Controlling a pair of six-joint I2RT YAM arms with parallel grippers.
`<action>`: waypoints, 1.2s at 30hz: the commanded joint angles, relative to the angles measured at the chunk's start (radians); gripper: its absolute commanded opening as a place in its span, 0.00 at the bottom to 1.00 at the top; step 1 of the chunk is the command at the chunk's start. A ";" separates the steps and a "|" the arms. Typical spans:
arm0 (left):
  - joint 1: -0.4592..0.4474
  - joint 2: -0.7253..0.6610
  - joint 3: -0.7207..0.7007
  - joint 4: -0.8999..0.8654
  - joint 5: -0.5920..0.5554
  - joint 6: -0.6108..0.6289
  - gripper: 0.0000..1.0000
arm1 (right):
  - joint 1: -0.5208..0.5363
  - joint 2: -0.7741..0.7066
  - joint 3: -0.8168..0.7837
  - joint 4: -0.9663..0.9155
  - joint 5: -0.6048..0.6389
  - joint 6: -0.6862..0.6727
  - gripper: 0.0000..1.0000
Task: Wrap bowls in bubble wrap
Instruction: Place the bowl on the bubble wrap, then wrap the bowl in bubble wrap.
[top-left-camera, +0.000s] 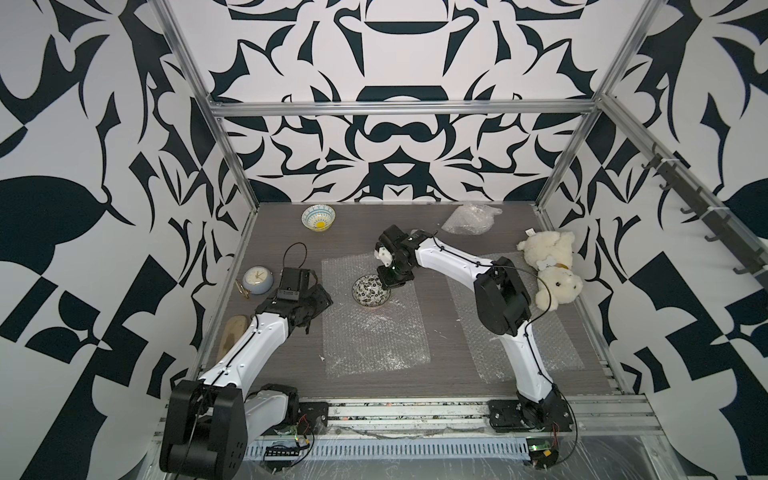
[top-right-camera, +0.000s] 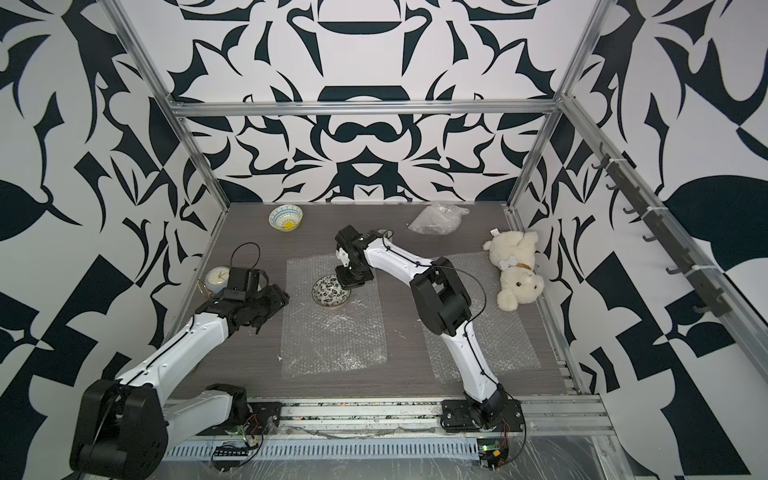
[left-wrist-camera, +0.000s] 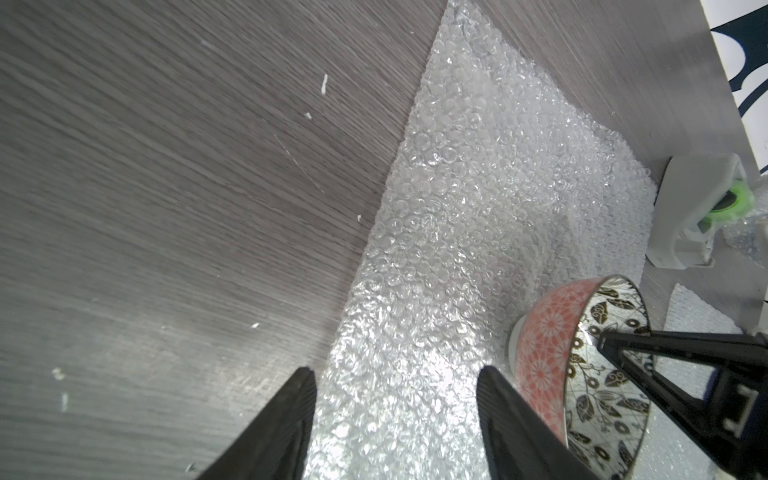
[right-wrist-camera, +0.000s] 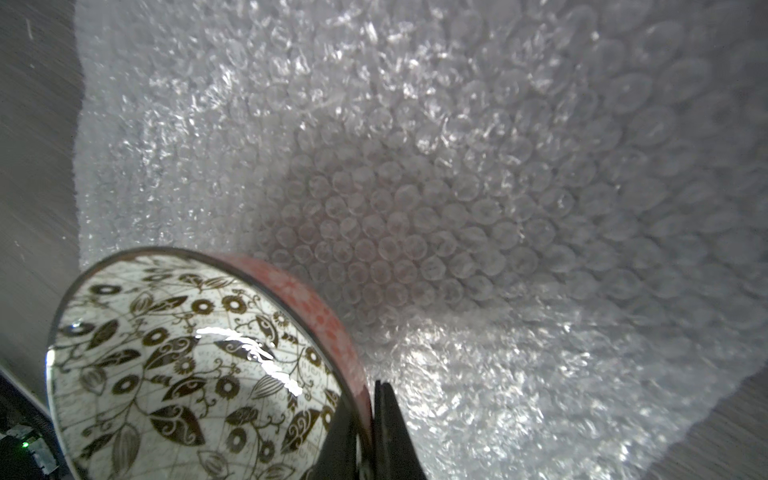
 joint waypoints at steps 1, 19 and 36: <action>-0.001 0.002 -0.023 0.014 0.003 0.013 0.66 | 0.004 -0.049 0.012 -0.004 -0.011 -0.014 0.22; -0.039 0.008 0.009 0.046 0.027 0.014 0.65 | -0.162 0.073 0.300 -0.029 0.206 -0.045 0.38; -0.110 0.074 0.030 0.094 0.034 0.018 0.65 | -0.162 0.341 0.602 -0.120 0.241 -0.035 0.49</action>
